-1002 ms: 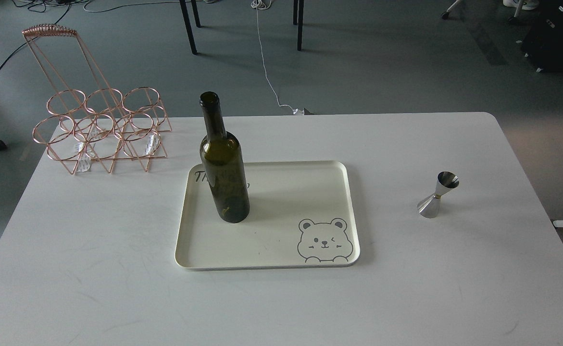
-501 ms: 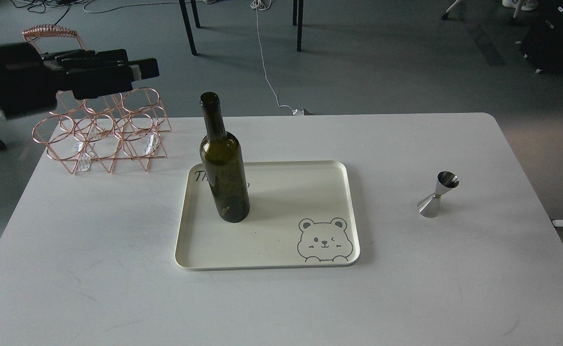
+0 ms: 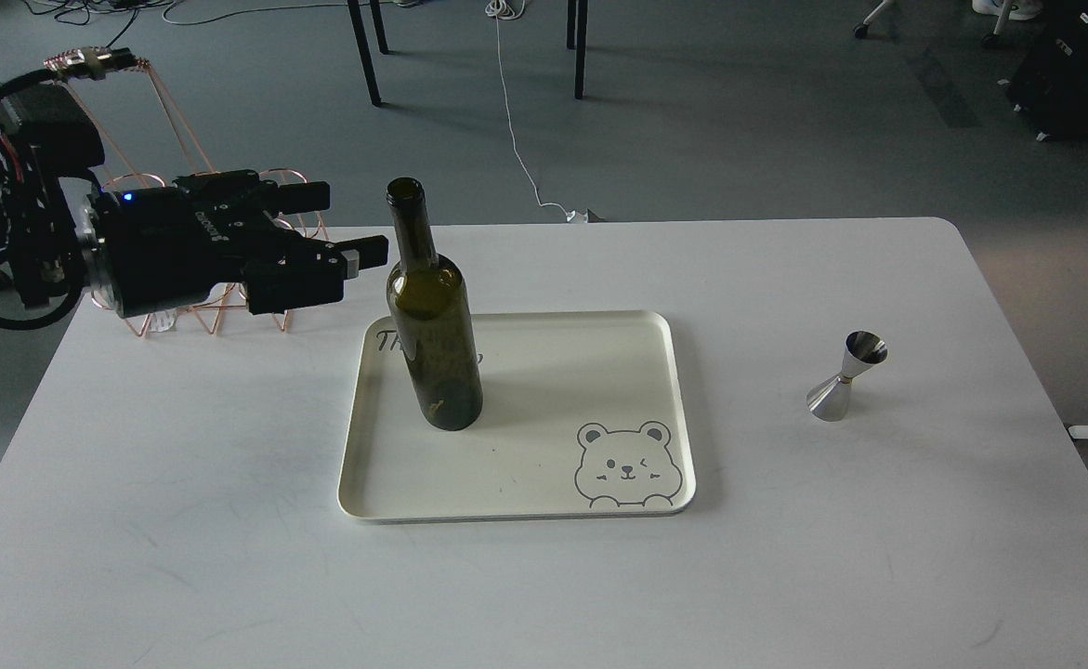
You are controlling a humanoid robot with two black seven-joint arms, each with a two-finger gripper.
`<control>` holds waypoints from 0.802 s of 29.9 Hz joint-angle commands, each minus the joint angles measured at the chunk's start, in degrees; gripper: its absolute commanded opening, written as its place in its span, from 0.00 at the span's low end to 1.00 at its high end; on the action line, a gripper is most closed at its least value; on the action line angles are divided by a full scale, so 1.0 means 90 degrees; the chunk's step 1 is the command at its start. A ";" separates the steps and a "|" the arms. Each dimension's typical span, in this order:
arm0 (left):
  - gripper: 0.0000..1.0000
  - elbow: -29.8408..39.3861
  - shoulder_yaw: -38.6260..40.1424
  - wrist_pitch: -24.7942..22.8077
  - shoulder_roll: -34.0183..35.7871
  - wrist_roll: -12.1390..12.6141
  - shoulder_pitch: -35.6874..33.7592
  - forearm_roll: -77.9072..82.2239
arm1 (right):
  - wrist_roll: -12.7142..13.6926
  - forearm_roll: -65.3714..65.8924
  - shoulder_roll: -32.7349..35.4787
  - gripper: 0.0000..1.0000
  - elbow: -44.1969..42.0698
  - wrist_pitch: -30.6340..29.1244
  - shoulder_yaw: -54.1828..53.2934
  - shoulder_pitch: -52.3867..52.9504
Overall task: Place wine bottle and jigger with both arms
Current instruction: 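Reach the left gripper to the neck of the green wine bottle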
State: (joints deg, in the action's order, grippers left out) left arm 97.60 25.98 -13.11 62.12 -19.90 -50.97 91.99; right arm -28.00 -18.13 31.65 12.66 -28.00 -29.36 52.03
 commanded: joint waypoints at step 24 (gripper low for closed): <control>0.59 -0.0962 -0.0279 0.0519 -0.1199 0.0151 0.0096 0.0707 | 0.0000 0.0002 -0.0001 0.99 0.0000 0.0001 0.0030 0.0009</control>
State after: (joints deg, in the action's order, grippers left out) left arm 88.94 23.72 -8.36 51.06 -18.38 -50.34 98.29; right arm -28.00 -18.11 31.61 12.65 -28.00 -29.11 52.12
